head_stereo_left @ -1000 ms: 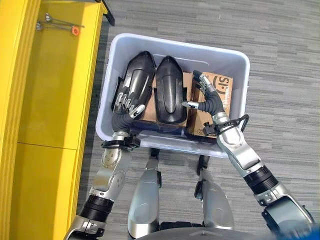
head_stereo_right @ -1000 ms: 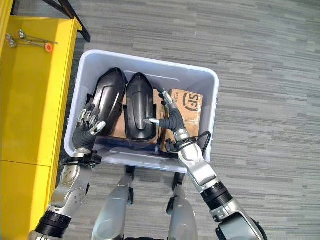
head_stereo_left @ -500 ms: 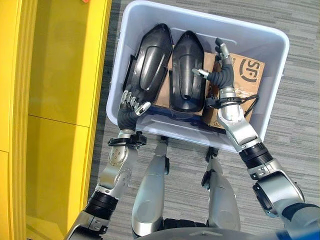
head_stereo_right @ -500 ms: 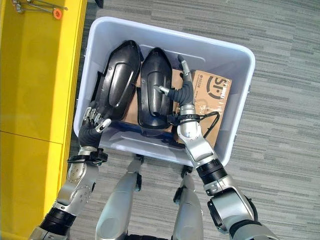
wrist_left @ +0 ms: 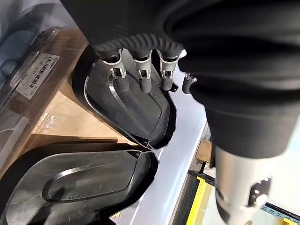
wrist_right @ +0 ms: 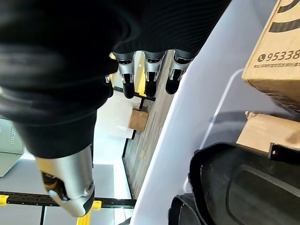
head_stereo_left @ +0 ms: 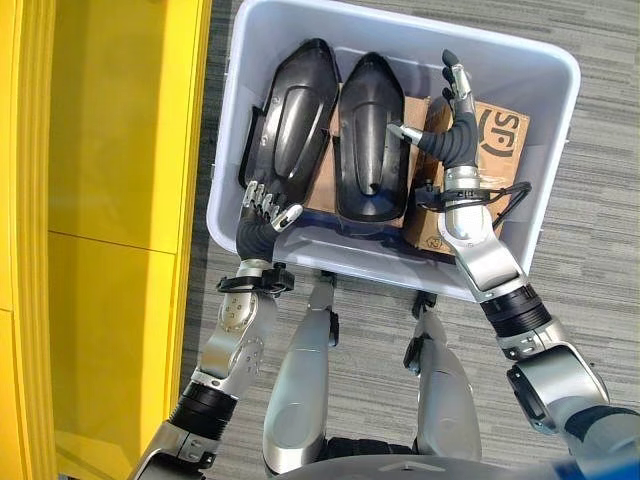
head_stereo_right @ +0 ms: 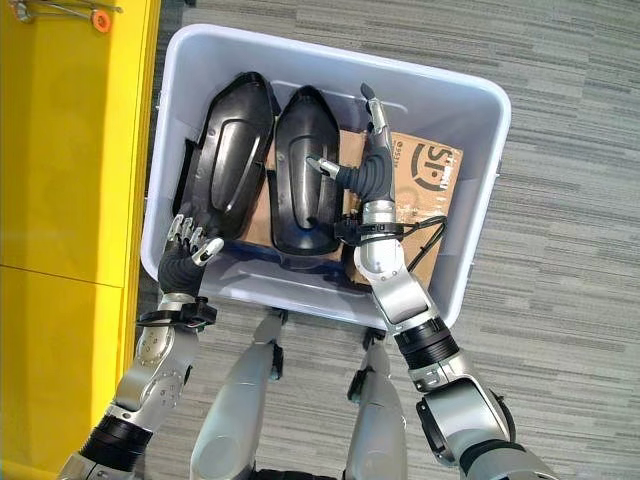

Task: Move parts from the plastic box to the shelf.

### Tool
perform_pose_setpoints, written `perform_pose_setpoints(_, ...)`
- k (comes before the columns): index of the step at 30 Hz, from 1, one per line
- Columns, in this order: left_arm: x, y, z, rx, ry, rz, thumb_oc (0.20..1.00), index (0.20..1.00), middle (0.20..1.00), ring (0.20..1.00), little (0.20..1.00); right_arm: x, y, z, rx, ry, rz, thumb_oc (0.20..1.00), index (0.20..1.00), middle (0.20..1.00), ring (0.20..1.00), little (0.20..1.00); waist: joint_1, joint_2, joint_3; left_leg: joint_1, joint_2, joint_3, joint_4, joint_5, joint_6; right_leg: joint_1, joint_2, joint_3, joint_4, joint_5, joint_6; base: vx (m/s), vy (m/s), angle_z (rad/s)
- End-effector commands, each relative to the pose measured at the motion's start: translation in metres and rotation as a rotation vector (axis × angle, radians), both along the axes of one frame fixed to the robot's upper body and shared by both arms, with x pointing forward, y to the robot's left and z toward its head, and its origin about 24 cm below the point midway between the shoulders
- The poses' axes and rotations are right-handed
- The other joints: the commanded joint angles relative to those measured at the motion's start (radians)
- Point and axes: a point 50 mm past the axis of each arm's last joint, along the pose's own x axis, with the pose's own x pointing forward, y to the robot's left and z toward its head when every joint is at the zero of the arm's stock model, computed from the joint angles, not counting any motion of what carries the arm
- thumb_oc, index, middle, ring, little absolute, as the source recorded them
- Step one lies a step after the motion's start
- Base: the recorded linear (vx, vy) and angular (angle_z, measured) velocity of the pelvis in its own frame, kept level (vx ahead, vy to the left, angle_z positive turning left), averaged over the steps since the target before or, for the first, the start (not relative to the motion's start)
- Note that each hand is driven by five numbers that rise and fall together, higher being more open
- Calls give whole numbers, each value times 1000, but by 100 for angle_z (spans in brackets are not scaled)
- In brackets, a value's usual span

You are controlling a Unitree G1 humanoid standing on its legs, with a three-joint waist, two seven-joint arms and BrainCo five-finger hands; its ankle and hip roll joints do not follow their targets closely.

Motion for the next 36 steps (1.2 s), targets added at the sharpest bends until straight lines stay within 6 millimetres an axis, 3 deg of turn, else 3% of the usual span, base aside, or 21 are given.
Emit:
perform_pose_setpoints(1, -16, 7, 23, 20, -137, 14, 1000, 1000, 1000, 1000, 1000, -4, 6, 8, 2, -59, 26, 1000, 1000, 1000, 1000, 1000, -14, 6, -33, -31, 88, 10, 48, -41, -48, 3, -124, 27, 74, 6, 50, 0, 0, 0)
perform_pose_setpoints(14, -17, 5, 26, 7, -154, 19, 1000, 1000, 1000, 1000, 1000, 14, 3, -4, -3, 32, -38, 1000, 1000, 1000, 1000, 1000, -10, 30, -33, -69, 82, 11, 34, -38, -49, -45, -120, 27, 79, 4, 49, 0, 0, 0)
perform_pose_setpoints(36, -17, -6, 29, -19, -165, -35, 1000, 1000, 1000, 1000, 1000, 51, 3, -44, -83, 304, -126, 1000, 1000, 1000, 1000, 1000, 8, 52, -33, -114, 80, 18, 15, -31, -50, -105, -110, 30, 80, 6, 48, 0, 0, 0)
